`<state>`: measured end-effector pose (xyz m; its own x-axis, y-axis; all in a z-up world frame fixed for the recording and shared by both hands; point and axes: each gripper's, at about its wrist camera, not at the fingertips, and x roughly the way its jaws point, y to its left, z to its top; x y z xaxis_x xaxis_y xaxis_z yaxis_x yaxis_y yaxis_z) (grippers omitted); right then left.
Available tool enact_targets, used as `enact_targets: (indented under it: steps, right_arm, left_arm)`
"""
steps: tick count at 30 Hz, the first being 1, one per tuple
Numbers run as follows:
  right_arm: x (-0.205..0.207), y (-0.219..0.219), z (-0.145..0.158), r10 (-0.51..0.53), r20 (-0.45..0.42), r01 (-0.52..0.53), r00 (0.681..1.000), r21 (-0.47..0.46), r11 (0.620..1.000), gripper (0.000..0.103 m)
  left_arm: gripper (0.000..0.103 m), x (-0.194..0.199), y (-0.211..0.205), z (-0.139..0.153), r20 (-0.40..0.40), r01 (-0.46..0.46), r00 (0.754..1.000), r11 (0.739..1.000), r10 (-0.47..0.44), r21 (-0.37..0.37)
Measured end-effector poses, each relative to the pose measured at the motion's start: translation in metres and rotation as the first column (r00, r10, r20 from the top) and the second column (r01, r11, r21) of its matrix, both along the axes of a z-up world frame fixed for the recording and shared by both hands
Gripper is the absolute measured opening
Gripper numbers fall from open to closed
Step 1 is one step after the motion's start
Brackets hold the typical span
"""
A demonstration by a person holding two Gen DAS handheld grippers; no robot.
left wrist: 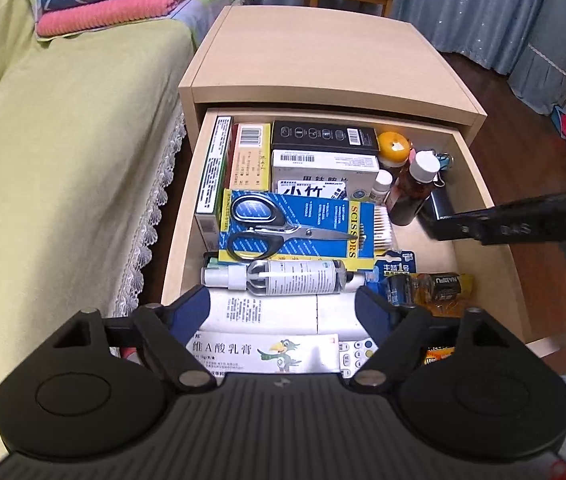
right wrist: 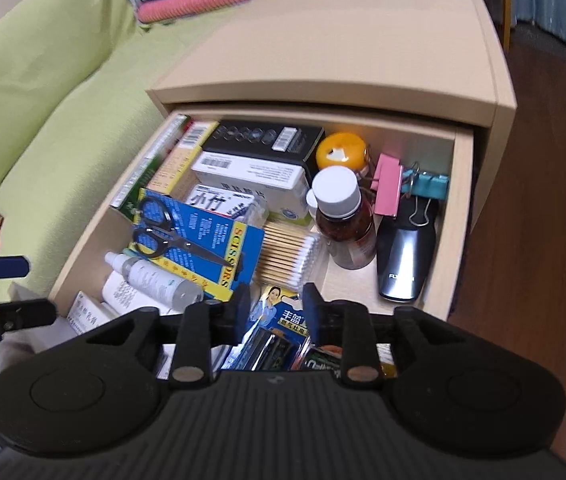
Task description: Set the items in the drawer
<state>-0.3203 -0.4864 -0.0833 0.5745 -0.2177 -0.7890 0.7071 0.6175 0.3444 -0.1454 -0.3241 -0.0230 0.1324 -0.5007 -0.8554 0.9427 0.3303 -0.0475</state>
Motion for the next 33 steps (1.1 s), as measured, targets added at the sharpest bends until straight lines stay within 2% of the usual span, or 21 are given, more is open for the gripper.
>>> enact_targets:
  steps: [2,7,10,16,22,25,33]
  right_arm:
    - [-0.01,0.01,0.008,0.001,0.031,0.0,1.0,-0.031,1.0,0.031]
    - [-0.042,0.038,0.03,-0.024,0.062,0.03,0.998,-0.103,0.994,0.059]
    - [-0.063,0.055,0.042,-0.036,0.05,0.043,0.998,-0.139,0.989,0.067]
    - [-0.102,0.083,0.053,-0.032,0.001,0.031,1.0,-0.12,0.992,0.07]
    - [-0.13,0.1,0.039,-0.034,-0.02,0.034,0.999,0.0,0.999,0.071]
    - [-0.134,0.107,0.029,-0.037,-0.041,0.038,0.999,0.036,0.999,0.071]
    - [-0.117,0.107,0.012,-0.026,-0.128,0.029,0.991,0.027,0.999,0.064]
  left_arm:
    - [0.081,-0.001,0.002,0.001,-0.001,-0.002,1.0,1.0,0.002,0.002]
    - [0.082,-0.007,0.016,0.008,0.055,0.051,0.997,0.998,-0.049,-0.032]
    - [0.082,0.0,0.033,0.012,0.088,0.064,0.994,0.997,-0.059,-0.054]
    - [0.082,0.022,0.071,0.013,0.138,0.061,0.989,0.995,-0.05,-0.077]
    - [0.081,0.029,0.093,-0.005,0.163,0.092,0.983,0.995,-0.083,-0.048]
    - [0.081,0.031,0.1,-0.015,0.153,0.1,0.984,0.994,-0.092,-0.043]
    - [0.078,0.038,0.11,-0.035,0.151,0.1,0.984,0.993,-0.09,-0.061]
